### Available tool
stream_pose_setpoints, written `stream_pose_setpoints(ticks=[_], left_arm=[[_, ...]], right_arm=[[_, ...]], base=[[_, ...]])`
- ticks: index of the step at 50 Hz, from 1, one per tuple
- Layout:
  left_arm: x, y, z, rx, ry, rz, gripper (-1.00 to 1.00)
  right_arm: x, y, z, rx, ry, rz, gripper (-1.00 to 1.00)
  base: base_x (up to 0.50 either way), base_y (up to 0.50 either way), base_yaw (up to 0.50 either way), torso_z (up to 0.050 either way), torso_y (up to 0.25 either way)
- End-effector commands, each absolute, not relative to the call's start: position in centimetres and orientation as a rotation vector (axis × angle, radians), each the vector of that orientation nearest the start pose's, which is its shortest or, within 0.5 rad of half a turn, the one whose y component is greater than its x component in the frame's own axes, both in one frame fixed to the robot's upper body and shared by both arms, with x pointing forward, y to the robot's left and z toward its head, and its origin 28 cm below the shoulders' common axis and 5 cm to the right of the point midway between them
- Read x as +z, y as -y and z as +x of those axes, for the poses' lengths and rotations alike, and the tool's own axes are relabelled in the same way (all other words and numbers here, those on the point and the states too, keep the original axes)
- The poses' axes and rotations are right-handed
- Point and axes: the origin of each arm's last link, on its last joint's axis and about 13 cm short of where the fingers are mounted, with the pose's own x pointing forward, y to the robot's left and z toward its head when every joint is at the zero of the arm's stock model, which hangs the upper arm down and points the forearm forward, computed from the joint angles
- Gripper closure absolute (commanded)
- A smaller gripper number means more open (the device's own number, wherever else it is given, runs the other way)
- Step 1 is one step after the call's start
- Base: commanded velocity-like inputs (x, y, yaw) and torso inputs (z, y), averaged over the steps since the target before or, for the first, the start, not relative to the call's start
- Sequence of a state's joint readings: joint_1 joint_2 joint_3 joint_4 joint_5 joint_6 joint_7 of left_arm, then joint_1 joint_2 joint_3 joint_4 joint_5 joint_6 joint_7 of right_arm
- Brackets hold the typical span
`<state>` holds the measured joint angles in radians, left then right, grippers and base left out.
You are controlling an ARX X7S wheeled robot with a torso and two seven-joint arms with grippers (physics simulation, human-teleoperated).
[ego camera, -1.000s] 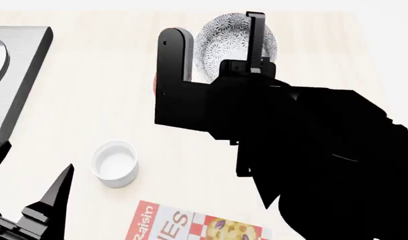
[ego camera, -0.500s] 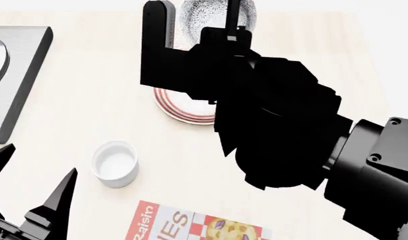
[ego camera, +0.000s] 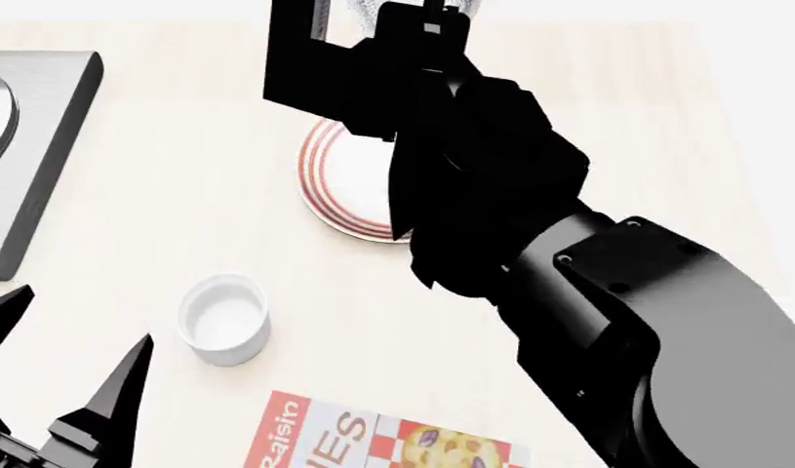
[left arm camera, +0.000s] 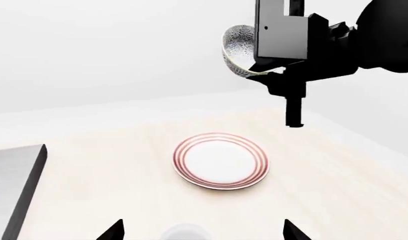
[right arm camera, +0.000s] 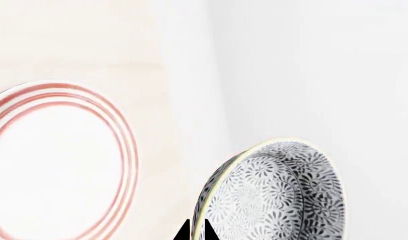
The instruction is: Pick the akita bowl on the cookies box and place it on the plate.
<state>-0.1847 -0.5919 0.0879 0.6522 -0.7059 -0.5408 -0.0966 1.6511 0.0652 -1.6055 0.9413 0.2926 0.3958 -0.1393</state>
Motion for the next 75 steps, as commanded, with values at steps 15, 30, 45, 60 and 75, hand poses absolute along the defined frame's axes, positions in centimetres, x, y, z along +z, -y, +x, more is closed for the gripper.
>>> stream_pose_setpoints(ticks=[15, 30, 45, 60, 75], left_arm=[[15.4, -25.4, 20.6, -0.396, 0.129, 0.022, -1.00], [15.4, -25.6, 20.5, -0.412, 0.153, 0.042, -1.00], [15.5, -25.8, 20.5, -0.402, 0.152, 0.024, -1.00], [15.6, -25.9, 20.3, -0.416, 0.172, 0.027, -1.00], [15.4, -25.8, 20.4, -0.404, 0.149, 0.012, -1.00]], right_arm=[[27.9, 4.6, 43.2, 0.274, 0.032, -1.369, 1.00], [27.5, 4.2, 43.1, 0.293, 0.045, -1.374, 1.00], [26.6, 4.0, 43.0, 0.311, 0.042, -1.384, 1.00], [26.1, 3.7, 42.9, 0.329, 0.050, -1.383, 1.00], [25.6, 4.0, 42.9, 0.327, 0.032, -1.378, 1.00]], base=[[0.00, 0.00, 0.00, 0.000, 0.001], [0.00, 0.00, 0.00, 0.004, -0.132], [0.00, 0.00, 0.00, 0.010, -0.155], [0.00, 0.00, 0.00, 0.000, -0.030], [0.00, 0.00, 0.00, 0.003, -0.078]])
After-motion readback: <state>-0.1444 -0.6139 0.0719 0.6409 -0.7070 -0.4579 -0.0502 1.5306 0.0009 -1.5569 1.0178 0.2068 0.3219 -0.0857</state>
